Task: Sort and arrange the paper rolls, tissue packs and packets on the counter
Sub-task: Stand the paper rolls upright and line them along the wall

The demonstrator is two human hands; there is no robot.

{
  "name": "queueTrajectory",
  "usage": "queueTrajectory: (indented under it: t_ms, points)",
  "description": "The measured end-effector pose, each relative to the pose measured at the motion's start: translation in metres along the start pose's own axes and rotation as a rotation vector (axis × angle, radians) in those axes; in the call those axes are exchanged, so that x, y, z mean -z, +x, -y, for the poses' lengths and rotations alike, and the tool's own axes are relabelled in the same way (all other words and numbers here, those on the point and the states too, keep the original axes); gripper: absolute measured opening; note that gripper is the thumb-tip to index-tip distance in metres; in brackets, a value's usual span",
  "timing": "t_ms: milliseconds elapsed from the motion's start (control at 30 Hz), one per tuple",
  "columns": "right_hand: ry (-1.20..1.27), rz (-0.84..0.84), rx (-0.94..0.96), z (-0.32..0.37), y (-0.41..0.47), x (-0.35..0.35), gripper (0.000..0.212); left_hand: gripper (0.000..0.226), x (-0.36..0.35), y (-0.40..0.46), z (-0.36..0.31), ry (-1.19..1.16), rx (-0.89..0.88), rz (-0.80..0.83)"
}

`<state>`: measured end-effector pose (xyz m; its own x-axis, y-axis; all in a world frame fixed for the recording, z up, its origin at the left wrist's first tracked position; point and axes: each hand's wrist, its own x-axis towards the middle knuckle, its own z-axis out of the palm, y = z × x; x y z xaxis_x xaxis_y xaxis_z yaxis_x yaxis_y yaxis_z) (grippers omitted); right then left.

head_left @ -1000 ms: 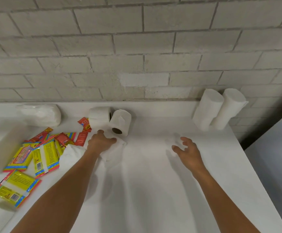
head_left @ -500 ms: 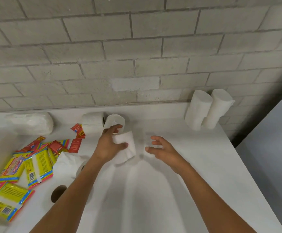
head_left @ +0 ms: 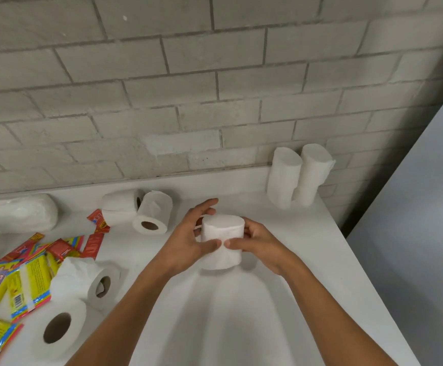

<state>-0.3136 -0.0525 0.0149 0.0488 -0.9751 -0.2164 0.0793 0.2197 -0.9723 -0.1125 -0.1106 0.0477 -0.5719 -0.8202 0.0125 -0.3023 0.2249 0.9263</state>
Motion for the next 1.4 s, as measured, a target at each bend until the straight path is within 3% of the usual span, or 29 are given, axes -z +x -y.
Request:
queueTrajectory:
  t_ms: [200, 433, 600, 933, 1400]
  points:
    - [-0.115, -0.357, -0.007, -0.005, 0.022, 0.033, 0.054, 0.065, -0.007, 0.009, 0.016, 0.041, 0.056, -0.193]
    - [-0.239, -0.687, -0.007, -0.007, 0.07, 0.062, 0.064, 0.047, 0.009, 0.001, 0.043, 0.14, 0.193, -0.242]
    - [-0.344, -0.827, -0.006, -0.01, 0.096, 0.065, 0.061, 0.042, 0.019, -0.009, 0.065, 0.182, 0.263, -0.265]
    - [-0.508, -0.915, -0.042, -0.013, 0.125, 0.054, 0.062, 0.04, 0.02, -0.019, 0.084, 0.204, 0.301, -0.258]
    - [-0.489, -0.928, -0.059, -0.02, 0.135, 0.054, 0.068, 0.038, 0.027, -0.025, 0.096, 0.173, 0.307, -0.242]
